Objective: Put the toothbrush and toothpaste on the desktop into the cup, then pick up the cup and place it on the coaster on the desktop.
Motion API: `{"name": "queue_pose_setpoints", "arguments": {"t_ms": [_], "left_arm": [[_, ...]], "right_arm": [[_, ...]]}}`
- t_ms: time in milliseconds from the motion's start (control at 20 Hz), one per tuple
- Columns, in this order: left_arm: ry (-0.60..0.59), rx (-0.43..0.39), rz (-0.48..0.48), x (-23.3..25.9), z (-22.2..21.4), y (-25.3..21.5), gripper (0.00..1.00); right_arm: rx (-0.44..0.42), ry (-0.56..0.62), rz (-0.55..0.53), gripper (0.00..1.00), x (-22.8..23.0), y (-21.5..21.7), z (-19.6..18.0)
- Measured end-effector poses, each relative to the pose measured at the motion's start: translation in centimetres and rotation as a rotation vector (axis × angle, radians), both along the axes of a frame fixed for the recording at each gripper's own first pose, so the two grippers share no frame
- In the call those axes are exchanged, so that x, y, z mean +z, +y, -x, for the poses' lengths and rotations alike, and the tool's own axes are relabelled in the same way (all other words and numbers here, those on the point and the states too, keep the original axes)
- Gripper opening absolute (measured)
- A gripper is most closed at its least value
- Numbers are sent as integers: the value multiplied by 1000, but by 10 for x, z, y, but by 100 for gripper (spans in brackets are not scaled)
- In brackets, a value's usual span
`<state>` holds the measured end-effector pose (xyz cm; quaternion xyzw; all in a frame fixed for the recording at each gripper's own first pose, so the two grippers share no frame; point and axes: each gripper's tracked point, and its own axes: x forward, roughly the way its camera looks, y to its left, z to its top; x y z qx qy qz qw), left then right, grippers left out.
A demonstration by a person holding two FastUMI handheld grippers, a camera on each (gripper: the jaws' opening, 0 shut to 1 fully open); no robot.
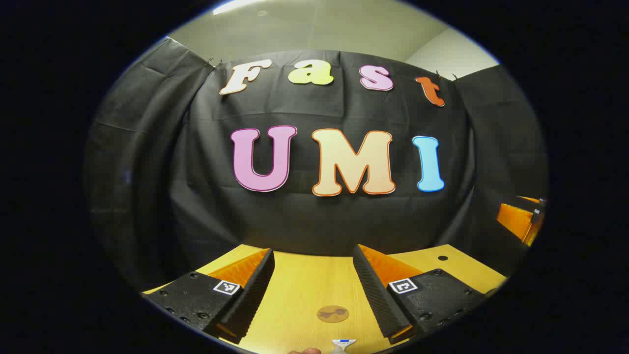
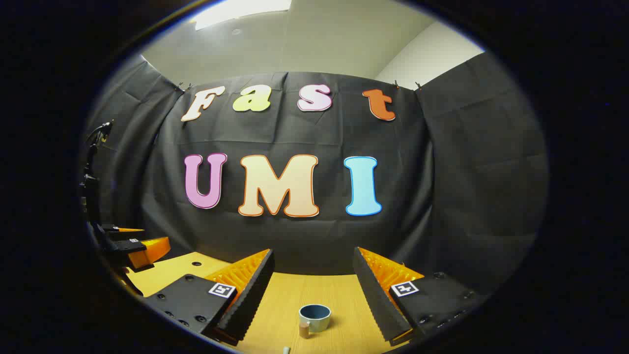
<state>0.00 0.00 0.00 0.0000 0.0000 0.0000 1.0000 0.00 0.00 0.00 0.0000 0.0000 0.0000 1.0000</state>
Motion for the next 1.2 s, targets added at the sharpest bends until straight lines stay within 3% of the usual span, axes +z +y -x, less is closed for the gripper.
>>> {"name": "queue_pose_setpoints", "arguments": {"t_ms": [650, 1200], "left_arm": [[-19, 0, -40, 6, 5, 17, 93], [-27, 9, -51, 5, 18, 24, 93]], "right_arm": [[-3, -16, 9, 98, 7, 8, -7], [40, 94, 18, 98, -28, 25, -5]]}}
